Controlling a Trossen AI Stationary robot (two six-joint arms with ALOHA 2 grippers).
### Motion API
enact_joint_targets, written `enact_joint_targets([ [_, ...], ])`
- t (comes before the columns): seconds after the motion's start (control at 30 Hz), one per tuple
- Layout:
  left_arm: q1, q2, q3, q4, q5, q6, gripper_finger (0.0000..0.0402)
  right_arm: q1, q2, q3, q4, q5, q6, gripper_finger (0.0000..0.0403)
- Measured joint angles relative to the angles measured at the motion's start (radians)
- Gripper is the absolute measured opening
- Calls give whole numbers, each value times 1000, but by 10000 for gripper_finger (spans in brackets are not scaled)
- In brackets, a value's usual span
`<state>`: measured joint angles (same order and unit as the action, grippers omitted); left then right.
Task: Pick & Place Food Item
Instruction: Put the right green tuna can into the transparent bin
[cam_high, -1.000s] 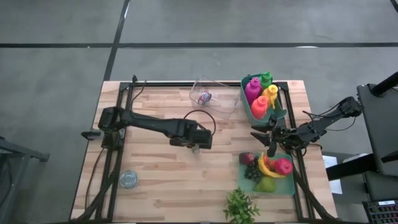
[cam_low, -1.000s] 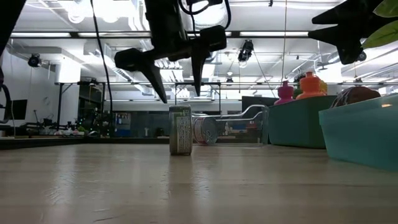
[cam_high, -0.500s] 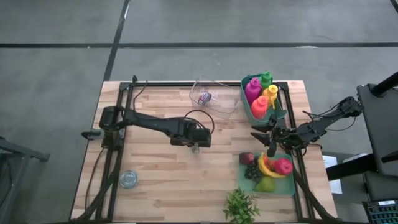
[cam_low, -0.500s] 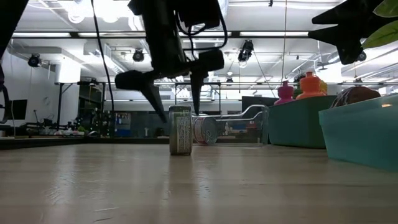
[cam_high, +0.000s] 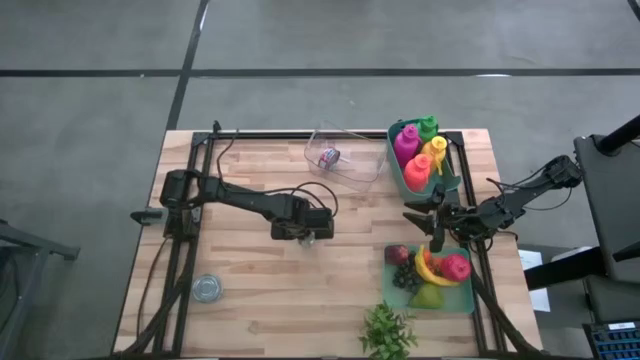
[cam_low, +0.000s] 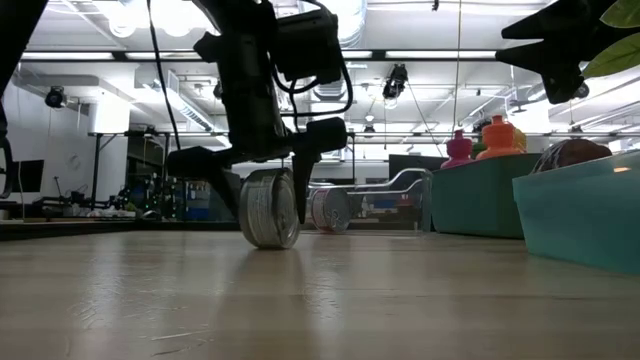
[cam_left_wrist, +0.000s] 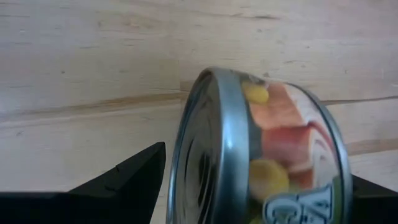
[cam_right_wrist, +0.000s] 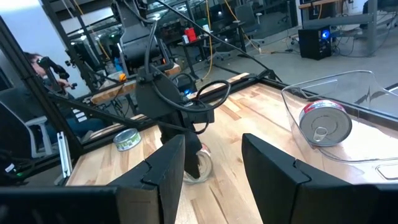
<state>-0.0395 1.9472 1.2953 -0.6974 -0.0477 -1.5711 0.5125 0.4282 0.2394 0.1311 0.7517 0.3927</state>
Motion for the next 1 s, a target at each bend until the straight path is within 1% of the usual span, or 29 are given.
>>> enact_joint_targets([
  [0.17,0,0,0,1,-1,1,288,0,1,0,0,0,0,157],
  [0.27,0,0,0,2,-2,3,275,0,0,0,0,0,0,157],
  [0.37,0,0,0,2,-3,3,240,0,0,0,0,0,0,157],
  [0.57,0,0,1,37,-3,23,139,0,0,0,0,0,0,157],
  [0.6,0,0,1,43,-4,27,129,0,0,0,0,0,0,157],
  [1.0,0,0,1,51,-4,30,130,0,0,0,0,0,0,157],
])
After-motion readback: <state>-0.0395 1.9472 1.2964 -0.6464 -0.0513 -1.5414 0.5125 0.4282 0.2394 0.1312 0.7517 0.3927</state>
